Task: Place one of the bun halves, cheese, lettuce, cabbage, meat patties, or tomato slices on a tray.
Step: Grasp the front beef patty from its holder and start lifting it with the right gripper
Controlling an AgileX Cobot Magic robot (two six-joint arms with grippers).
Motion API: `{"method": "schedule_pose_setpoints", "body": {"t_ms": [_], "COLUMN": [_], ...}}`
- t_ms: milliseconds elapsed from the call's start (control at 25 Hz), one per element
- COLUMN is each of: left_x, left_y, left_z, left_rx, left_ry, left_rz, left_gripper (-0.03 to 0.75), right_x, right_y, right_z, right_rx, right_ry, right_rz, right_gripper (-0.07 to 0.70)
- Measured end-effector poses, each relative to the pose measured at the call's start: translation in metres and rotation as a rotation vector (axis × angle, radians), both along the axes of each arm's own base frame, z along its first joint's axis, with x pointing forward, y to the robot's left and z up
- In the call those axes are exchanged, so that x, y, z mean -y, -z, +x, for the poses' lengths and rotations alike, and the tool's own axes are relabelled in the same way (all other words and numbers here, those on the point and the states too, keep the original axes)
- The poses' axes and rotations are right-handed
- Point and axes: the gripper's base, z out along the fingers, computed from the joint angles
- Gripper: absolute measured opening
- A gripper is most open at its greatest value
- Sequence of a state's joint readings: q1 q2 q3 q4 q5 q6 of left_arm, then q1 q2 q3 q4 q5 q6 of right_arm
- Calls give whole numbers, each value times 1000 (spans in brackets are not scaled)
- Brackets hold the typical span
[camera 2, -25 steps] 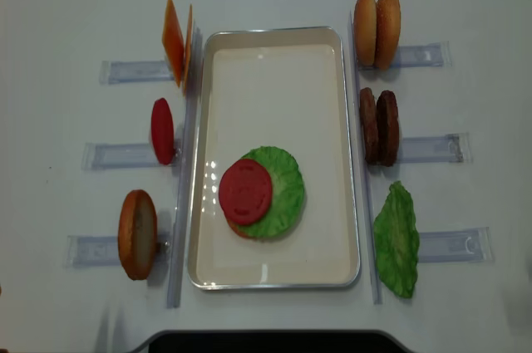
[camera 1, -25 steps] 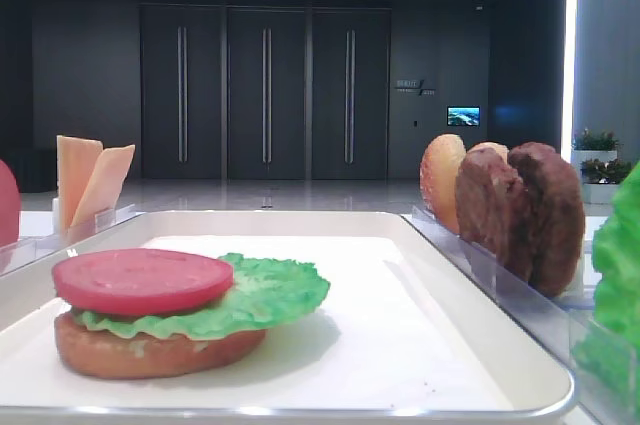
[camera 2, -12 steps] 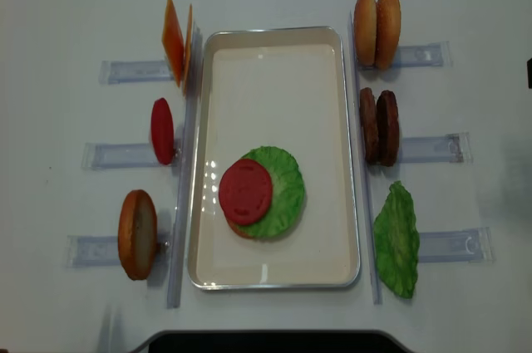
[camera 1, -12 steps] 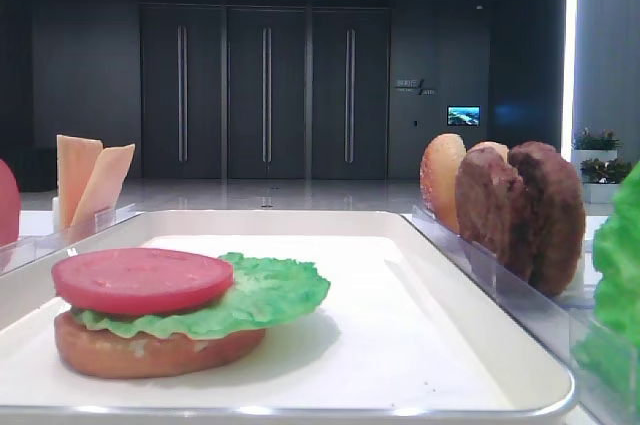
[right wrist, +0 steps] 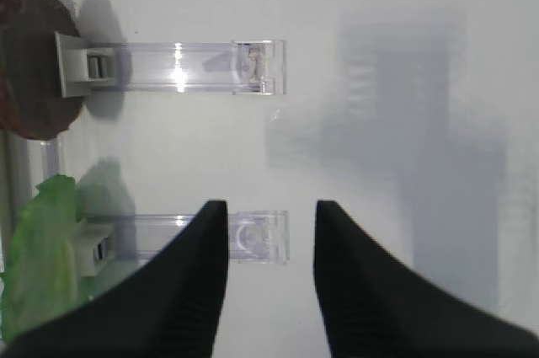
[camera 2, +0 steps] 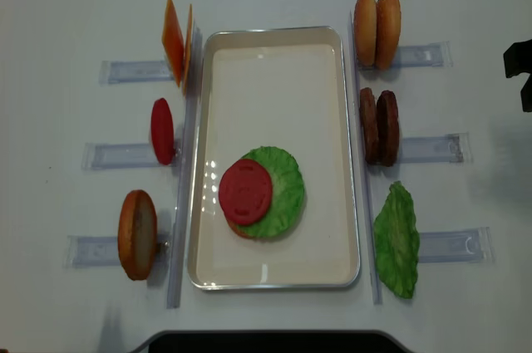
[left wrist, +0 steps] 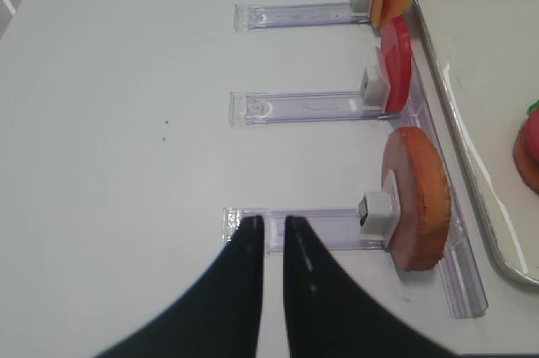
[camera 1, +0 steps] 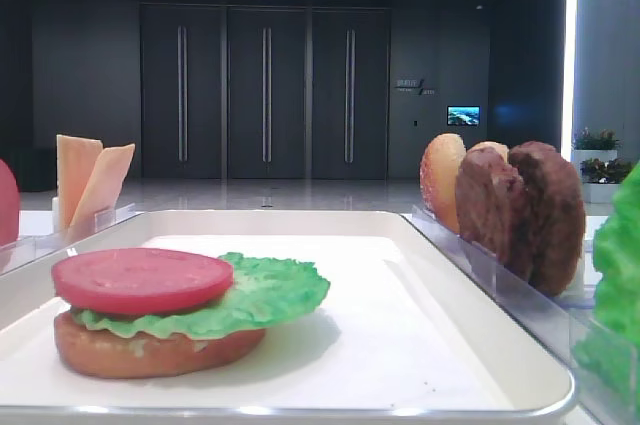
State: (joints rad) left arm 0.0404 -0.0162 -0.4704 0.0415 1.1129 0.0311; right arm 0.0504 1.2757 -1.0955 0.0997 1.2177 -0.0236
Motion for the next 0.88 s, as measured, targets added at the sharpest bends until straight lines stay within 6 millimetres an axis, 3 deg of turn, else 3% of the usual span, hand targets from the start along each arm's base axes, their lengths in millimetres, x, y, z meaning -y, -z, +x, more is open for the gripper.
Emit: {"method": "schedule_pose_setpoints", "body": {"t_ms": [200,600,880], "left_x": [0,0,0], "left_y": [0,0,0], "left_z": [0,0,0], "left_rx": [0,0,0], "left_ry": [0,0,0], "left_rz": [0,0,0], "left_gripper": [29,-1,-1], "right_x": [-23,-107,-136], "right_y": [3,12,26], "right_z": [1,23,39], "right_rx": [-20,-43,-42], "right_ry": [-25,-136,-162], "right_rz": [59,84,83], "right_gripper": [244,244,255]}}
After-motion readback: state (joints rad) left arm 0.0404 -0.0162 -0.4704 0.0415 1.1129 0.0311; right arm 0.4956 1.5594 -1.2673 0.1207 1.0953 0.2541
